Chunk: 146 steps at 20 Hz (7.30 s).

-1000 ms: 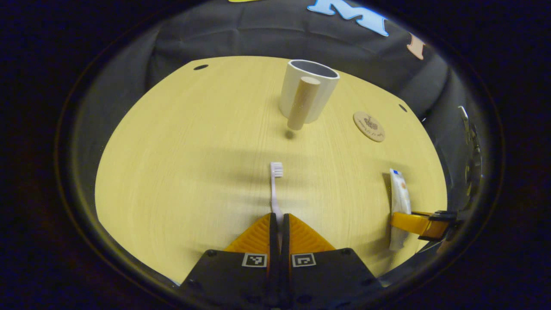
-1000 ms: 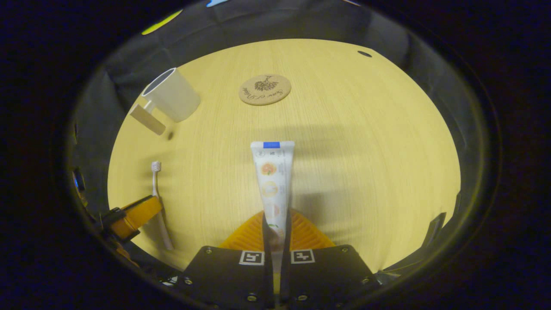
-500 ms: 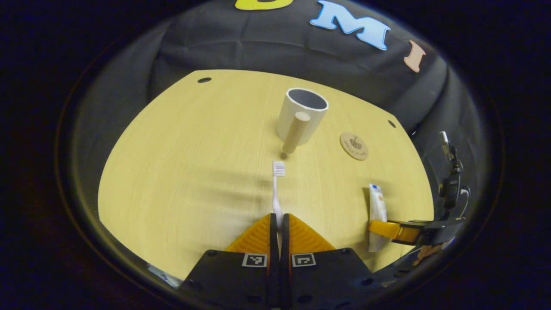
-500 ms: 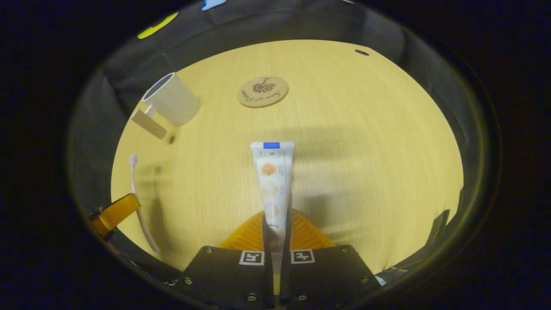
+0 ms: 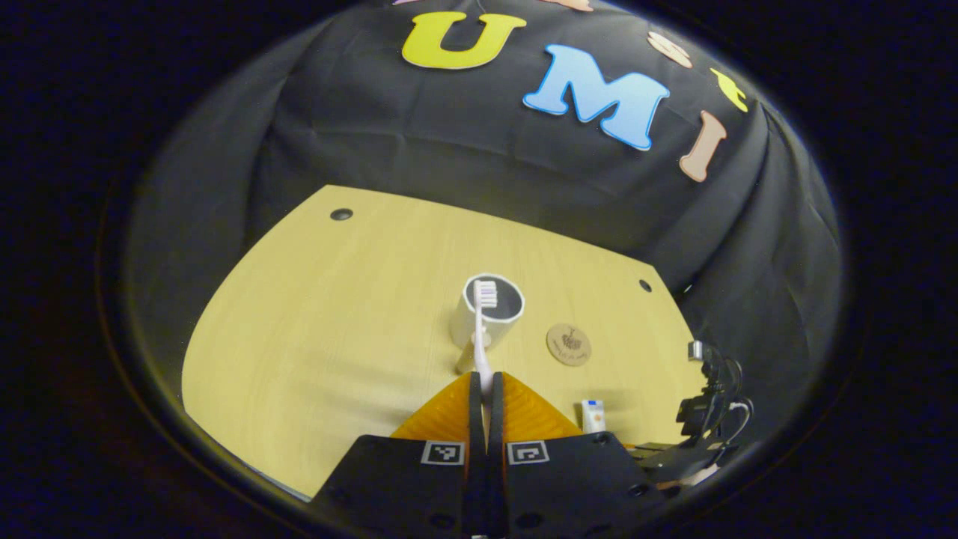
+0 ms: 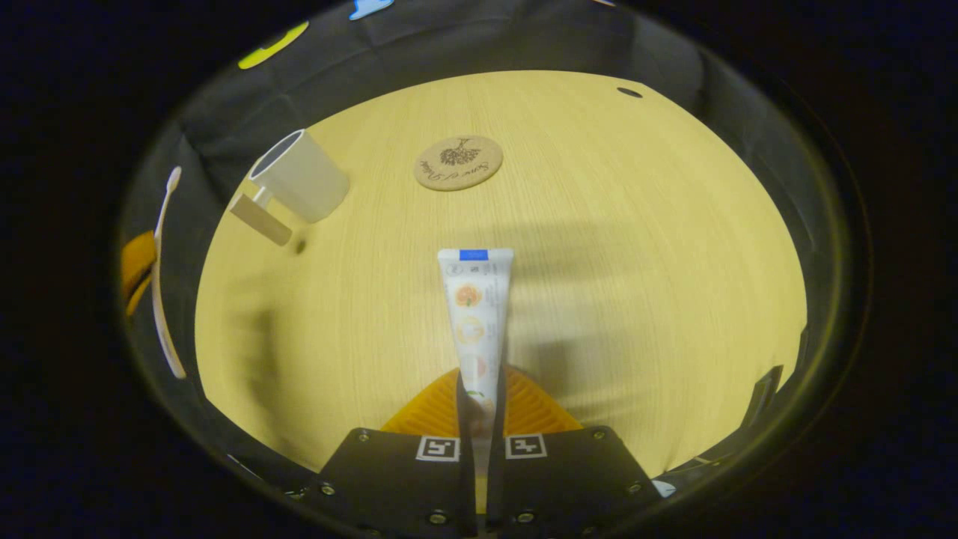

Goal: Put the toothbrush and toothpaste on the desktop into the cup, then pick up the cup and place it on the coaster on the desktop.

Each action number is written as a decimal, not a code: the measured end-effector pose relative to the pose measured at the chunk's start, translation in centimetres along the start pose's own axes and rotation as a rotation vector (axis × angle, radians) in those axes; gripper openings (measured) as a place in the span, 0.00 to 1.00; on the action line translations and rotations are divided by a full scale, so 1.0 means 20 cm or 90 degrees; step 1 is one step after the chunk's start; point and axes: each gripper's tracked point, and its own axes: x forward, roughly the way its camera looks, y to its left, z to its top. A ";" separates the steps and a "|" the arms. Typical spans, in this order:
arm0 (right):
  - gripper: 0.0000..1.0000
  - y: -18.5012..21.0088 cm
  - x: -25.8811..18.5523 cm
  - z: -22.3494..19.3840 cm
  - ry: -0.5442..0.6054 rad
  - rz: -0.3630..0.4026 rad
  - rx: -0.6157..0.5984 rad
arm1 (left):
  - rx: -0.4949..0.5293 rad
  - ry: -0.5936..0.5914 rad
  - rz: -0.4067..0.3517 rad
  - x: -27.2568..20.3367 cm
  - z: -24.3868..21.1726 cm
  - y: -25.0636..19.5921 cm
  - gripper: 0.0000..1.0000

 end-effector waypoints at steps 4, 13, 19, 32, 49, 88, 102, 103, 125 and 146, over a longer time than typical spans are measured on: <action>0.07 0.01 -0.09 0.16 -0.051 0.009 0.001 | 0.029 -0.042 -0.012 0.05 0.13 0.10 0.06; 0.08 0.02 -0.23 0.29 -0.102 0.030 -0.002 | 0.081 -0.105 -0.058 0.31 0.38 0.12 0.06; 0.08 0.02 -0.30 0.33 -0.118 0.053 0.003 | 0.105 -0.119 -0.077 0.61 0.43 0.14 0.06; 0.08 -0.02 -0.28 0.37 -0.096 0.036 0.016 | 0.164 -0.086 -0.049 0.85 0.21 0.18 0.07; 0.07 0.44 -0.26 0.86 -0.169 0.127 0.032 | 0.116 -0.070 -0.002 0.45 0.12 0.52 0.28; 0.93 0.89 -0.29 1.13 -0.459 0.189 -0.049 | 0.087 -0.013 0.091 -0.30 -0.31 0.95 0.27; 0.93 0.28 -0.44 0.85 -0.434 0.108 0.026 | 0.214 0.102 -0.058 0.19 -0.36 0.44 0.41; 0.93 0.23 -0.44 0.82 -0.430 0.099 0.030 | 0.220 0.115 -0.061 0.23 -0.38 0.44 0.41; 0.93 -0.01 -0.22 0.70 -0.347 0.048 0.109 | 0.271 0.157 -0.043 0.65 -0.47 0.34 0.10; 0.93 -0.20 -0.23 0.61 -0.331 0.020 0.121 | 0.322 -0.021 -0.101 0.63 -0.26 -0.05 0.09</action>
